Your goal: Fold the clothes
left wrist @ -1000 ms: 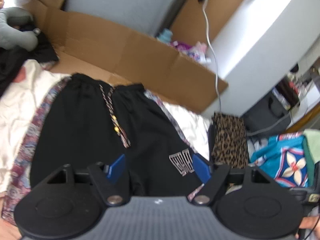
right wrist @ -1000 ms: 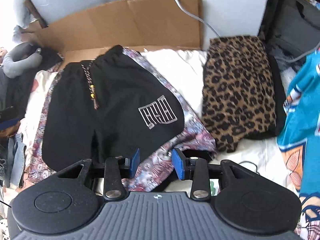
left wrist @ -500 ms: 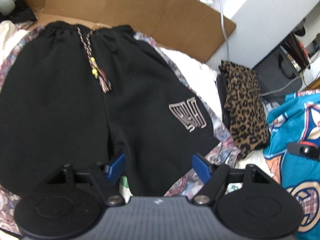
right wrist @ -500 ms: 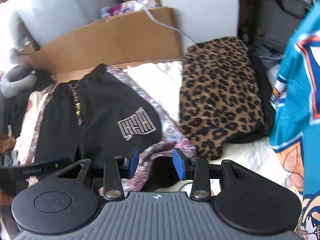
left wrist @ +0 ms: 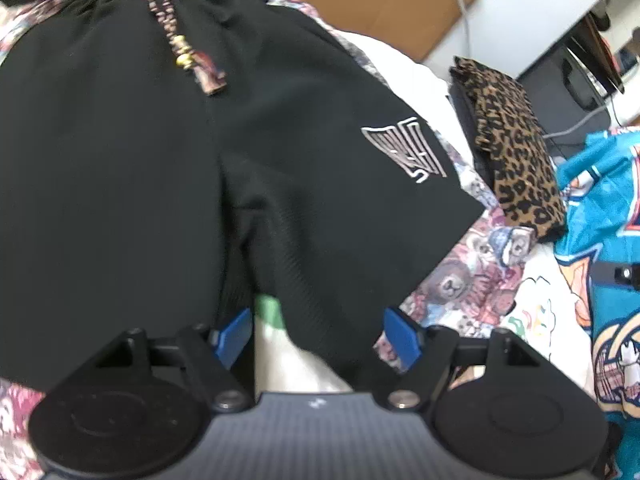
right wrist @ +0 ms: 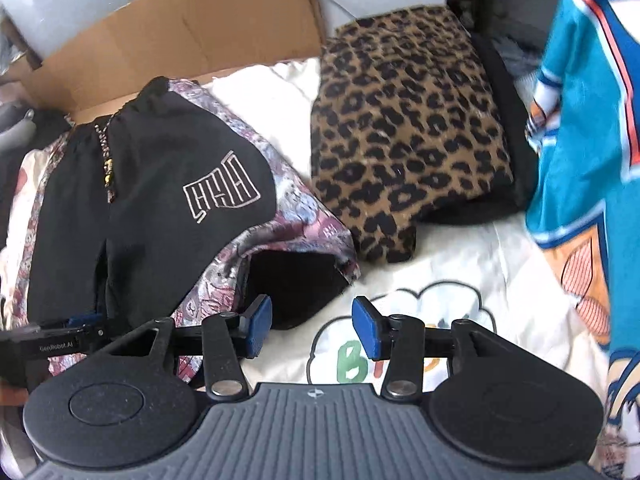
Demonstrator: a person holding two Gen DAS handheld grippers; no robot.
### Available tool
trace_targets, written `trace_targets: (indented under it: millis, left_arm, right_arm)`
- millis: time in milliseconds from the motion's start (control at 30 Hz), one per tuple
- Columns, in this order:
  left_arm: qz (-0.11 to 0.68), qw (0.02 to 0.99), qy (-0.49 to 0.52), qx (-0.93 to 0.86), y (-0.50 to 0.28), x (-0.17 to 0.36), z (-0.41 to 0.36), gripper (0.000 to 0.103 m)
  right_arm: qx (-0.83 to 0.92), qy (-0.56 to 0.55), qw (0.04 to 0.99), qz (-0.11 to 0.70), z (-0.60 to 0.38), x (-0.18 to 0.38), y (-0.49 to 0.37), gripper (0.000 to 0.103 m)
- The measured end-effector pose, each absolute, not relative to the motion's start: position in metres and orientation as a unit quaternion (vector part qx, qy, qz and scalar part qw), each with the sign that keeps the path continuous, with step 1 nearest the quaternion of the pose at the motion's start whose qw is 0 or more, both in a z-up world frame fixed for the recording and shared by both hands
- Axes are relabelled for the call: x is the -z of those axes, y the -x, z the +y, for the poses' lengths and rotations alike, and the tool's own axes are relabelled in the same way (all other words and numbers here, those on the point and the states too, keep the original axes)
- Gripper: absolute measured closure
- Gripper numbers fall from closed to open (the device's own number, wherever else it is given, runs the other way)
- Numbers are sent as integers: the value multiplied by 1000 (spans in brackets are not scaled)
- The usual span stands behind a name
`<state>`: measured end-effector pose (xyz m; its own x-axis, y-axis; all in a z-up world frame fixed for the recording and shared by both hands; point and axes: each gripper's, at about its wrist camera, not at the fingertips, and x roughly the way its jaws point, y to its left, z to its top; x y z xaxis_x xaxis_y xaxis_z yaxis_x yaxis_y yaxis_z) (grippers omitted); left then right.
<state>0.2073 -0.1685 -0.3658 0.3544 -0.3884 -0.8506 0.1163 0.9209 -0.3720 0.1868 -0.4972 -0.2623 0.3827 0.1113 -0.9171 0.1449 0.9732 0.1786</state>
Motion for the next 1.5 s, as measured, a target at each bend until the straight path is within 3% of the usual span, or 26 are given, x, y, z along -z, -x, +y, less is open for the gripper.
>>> trace_targets:
  millis: [733, 833, 967, 1233, 1367, 1400, 1433, 1467, 1500]
  left_arm:
    - [558, 802, 114, 181, -208, 391, -183, 21]
    - [562, 796, 137, 178, -207, 391, -176, 26]
    - [567, 786, 178, 174, -203, 392, -163, 44]
    - [579, 764, 209, 191, -205, 399, -166, 43]
    - [590, 747, 228, 206, -204, 405, -171, 44]
    - [592, 742, 233, 210, -204, 407, -172, 58]
    - [595, 738, 237, 214, -204, 408, -173, 93]
    - [595, 736, 241, 214, -204, 408, -173, 98]
    - [592, 739, 244, 208, -204, 406, -169, 98]
  right_arm:
    - [72, -184, 808, 554, -546, 324, -221, 51]
    - [74, -197, 808, 550, -548, 338, -231, 51]
    - [84, -242, 805, 536, -558, 356, -236, 51]
    - [75, -296, 790, 532, -561, 387, -240, 49]
    - [60, -292, 791, 534, -553, 389, -239, 39]
    - [55, -290, 790, 537, -552, 389, -240, 38]
    - [51, -289, 789, 540, -551, 389, -241, 38]
    - [47, -289, 787, 543, -549, 388, -241, 39]
    - [41, -285, 786, 546, -547, 386, -242, 39]
